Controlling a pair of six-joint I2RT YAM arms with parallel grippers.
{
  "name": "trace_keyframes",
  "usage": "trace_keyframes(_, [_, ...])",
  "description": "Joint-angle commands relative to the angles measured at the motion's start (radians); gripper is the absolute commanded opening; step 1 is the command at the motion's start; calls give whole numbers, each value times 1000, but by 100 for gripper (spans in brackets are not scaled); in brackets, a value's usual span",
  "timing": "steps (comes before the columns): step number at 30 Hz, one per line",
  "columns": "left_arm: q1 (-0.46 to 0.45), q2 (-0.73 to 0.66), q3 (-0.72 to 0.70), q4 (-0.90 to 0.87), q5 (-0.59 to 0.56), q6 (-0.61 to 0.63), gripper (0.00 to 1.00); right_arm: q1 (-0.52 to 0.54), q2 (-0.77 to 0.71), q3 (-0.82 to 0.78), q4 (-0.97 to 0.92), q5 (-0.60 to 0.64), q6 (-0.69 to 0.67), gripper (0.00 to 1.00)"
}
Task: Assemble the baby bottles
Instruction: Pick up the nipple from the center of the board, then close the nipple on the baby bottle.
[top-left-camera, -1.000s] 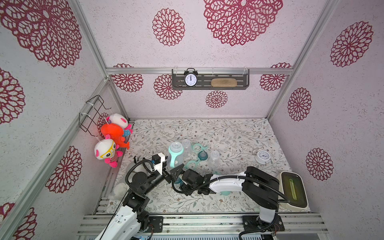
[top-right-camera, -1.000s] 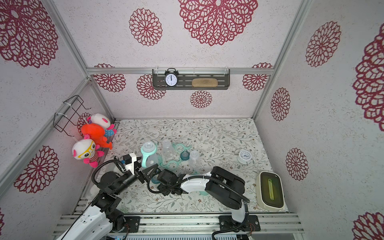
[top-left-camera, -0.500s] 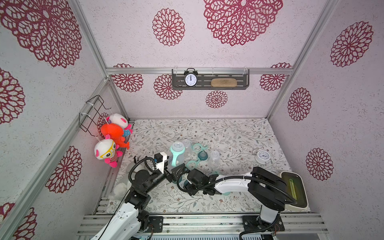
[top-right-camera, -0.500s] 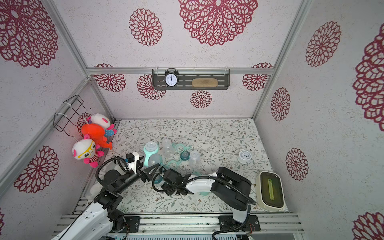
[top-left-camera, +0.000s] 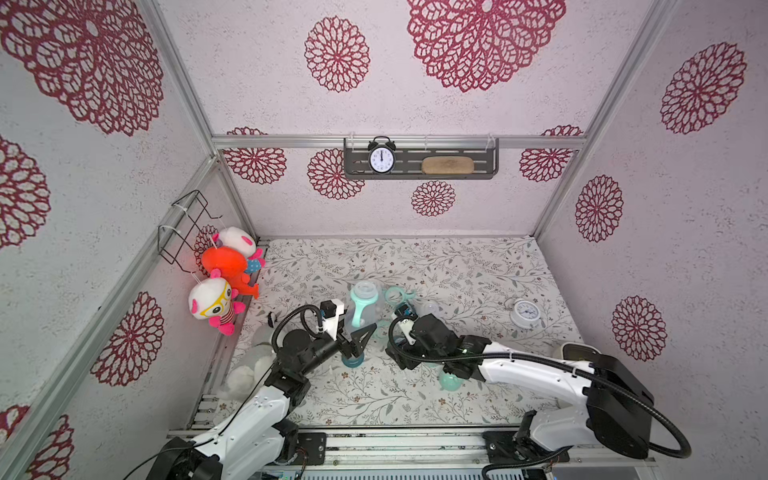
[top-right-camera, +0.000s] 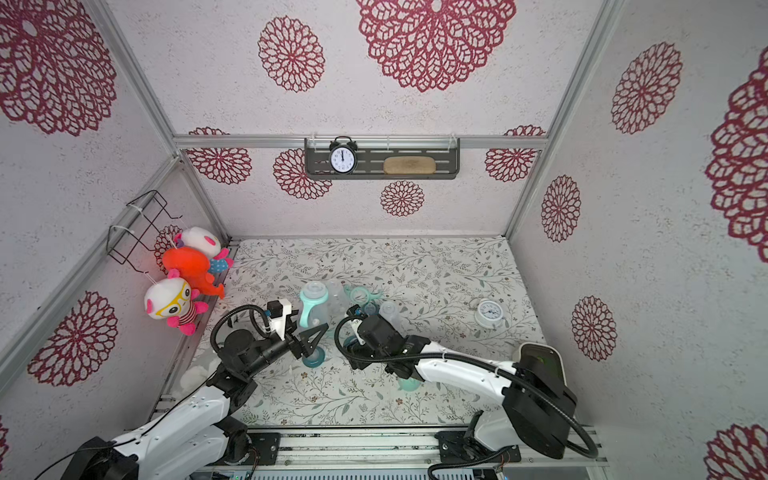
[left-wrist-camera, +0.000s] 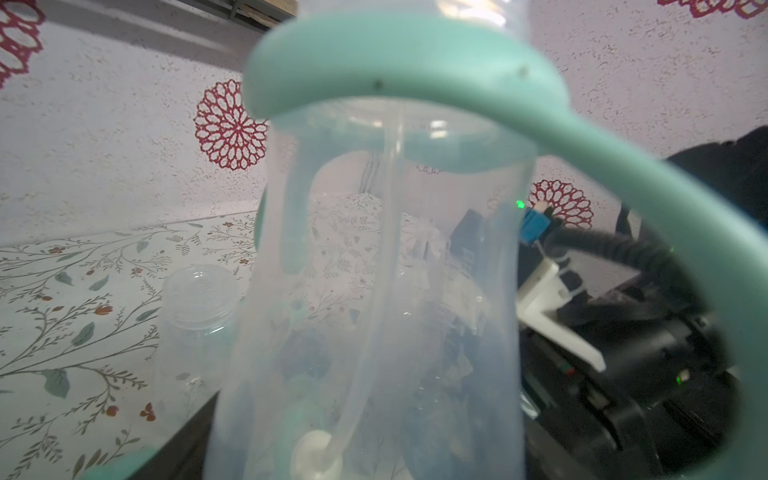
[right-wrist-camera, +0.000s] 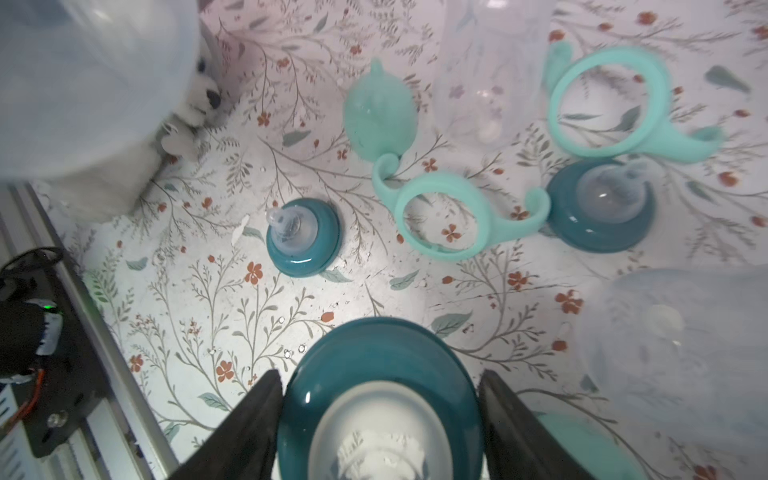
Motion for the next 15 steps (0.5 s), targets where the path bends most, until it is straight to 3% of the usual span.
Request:
trace_keyframes(1, [8, 21, 0, 125, 36, -13, 0, -46, -80, 35, -106, -36, 17, 43])
trace_keyframes(5, [2, 54, 6, 122, 65, -13, 0, -106, -136, 101, -202, -64, -13, 43])
trace_keyframes(15, [-91, 108, -11, 111, 2, 37, 0, -210, -155, 287, -323, -197, -56, 42])
